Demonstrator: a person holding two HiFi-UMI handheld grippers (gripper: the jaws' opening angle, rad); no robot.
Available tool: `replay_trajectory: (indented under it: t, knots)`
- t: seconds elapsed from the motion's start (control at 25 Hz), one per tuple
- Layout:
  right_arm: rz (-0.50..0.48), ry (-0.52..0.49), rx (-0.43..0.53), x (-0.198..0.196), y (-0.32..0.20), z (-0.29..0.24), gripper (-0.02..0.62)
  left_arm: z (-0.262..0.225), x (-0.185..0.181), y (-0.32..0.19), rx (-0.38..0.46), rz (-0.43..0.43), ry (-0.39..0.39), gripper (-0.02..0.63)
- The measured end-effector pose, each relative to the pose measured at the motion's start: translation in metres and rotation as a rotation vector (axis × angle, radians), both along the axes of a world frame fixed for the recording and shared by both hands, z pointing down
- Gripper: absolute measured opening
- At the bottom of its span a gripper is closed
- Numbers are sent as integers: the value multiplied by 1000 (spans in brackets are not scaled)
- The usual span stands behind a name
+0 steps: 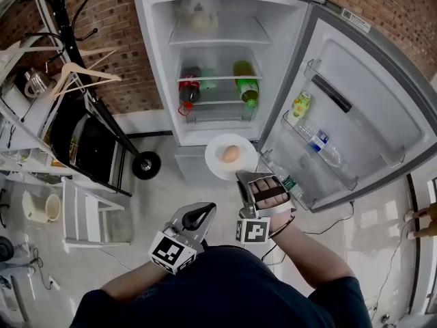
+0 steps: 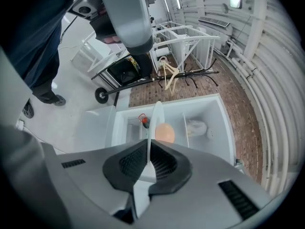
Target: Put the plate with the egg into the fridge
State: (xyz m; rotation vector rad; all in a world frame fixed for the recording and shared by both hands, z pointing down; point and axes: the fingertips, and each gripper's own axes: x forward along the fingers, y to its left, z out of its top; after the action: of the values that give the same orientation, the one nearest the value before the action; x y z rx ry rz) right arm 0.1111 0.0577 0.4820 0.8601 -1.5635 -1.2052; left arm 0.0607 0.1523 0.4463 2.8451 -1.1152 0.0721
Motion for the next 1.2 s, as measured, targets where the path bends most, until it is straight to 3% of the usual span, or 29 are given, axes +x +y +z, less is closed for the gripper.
replay_trajectory:
  t: [0.36,0.84,1.2]
  knots:
    - [36,19,-13,-15,-76,6,18,1,-13,-78,-1,48,20,5]
    - [115,16,-35,-65,-210,5,18,-9,-70,-220,6,135,28,5]
    - [160,37,-34,-80,-269,7,18,-4,-89,-269,-36,168,47,5]
